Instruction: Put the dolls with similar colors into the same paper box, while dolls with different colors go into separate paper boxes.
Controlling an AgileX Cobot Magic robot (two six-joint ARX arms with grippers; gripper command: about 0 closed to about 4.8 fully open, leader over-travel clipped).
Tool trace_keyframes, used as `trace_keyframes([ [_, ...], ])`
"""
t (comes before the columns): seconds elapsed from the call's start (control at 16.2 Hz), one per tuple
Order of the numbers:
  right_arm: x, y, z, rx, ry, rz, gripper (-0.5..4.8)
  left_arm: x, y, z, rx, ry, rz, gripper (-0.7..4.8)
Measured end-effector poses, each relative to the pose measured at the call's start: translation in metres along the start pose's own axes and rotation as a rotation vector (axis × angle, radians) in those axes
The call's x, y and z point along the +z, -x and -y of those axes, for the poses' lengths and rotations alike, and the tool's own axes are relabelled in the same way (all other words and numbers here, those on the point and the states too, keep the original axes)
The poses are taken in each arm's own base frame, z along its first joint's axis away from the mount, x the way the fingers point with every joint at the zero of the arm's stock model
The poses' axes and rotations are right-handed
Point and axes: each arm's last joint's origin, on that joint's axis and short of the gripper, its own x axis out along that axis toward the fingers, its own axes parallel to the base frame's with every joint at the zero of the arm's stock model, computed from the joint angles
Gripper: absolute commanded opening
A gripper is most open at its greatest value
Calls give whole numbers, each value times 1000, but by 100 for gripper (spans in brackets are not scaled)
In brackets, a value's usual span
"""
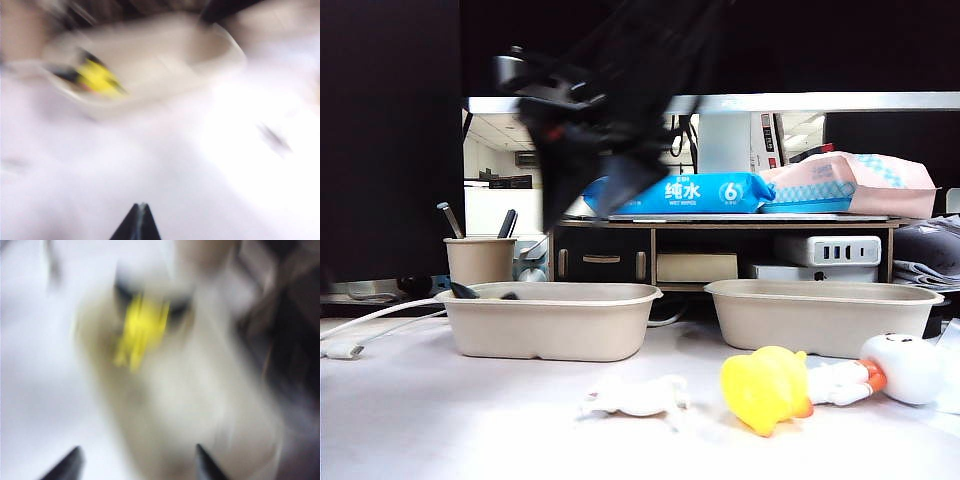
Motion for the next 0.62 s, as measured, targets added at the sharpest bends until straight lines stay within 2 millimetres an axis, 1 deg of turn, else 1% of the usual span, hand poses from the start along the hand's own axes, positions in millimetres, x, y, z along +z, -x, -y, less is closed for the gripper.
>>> trace_keyframes([
  [0.12, -15, 6, -11, 37, 9, -162, 352, -3, -3, 7, -57, -19, -43, -5],
  [0.18, -24, 5, -18, 56, 23, -224, 352, -4, -3, 10, -86, -31, -52, -5],
  [0.31, -48, -6, -32, 87, 49, -340, 351, -5, -4, 14, -119, -44, -69, -5],
  [0.43, -68, -18, -44, 103, 63, -392, 352, -7, -5, 18, -152, -57, -87, -5],
  [0.62, -81, -28, -46, 90, 59, -380, 355, -10, -6, 20, -168, -65, -126, -5],
])
